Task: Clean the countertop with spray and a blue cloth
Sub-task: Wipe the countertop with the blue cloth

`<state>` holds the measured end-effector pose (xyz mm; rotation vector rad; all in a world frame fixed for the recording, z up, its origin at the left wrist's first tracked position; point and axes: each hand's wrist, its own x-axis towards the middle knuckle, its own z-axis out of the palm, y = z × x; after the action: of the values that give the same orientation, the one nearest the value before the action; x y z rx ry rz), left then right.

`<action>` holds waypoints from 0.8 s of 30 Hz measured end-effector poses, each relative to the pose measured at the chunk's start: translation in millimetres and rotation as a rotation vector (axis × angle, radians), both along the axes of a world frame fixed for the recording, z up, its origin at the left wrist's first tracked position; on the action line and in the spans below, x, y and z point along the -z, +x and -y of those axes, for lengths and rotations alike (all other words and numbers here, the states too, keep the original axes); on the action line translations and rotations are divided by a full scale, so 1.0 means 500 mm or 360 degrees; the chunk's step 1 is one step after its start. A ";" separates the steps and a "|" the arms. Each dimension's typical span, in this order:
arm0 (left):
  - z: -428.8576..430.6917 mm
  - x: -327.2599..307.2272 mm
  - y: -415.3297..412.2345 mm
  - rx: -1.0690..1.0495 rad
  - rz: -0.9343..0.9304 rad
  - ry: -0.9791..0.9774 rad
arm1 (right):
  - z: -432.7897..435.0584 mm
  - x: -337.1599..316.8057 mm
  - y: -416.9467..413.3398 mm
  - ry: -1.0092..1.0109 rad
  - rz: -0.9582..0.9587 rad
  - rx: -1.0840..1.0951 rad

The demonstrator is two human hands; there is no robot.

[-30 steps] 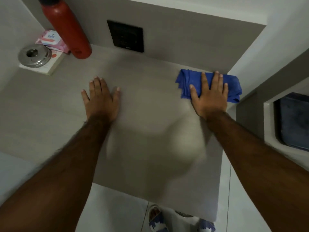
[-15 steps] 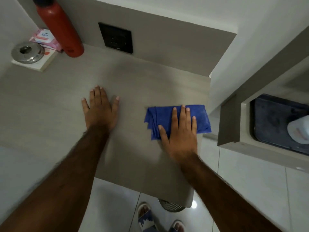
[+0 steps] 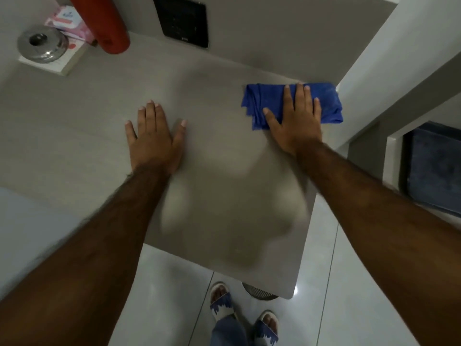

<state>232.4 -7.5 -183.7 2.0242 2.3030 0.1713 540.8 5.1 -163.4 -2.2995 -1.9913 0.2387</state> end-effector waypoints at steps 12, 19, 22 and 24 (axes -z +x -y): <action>0.038 -0.038 0.022 -0.0042 0.0004 -0.0137 | 0.413 0.007 -0.097 0.0084 -0.0036 -0.0098; 0.144 -0.040 0.039 0.0064 -0.0008 -0.0129 | 0.617 0.009 -0.157 -0.0055 -0.0008 -0.0226; 0.165 -0.034 0.006 0.0123 -0.0023 -0.0125 | 0.606 0.010 -0.152 -0.0040 -0.0041 -0.0281; 0.178 -0.029 -0.036 -0.0100 -0.0007 -0.0107 | 0.563 0.013 -0.140 -0.0033 -0.0061 -0.0361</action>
<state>214.6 -96.4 -169.2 1.9243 2.3436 0.0918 470.9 -276.5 -169.8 -2.0619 -2.2393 0.3180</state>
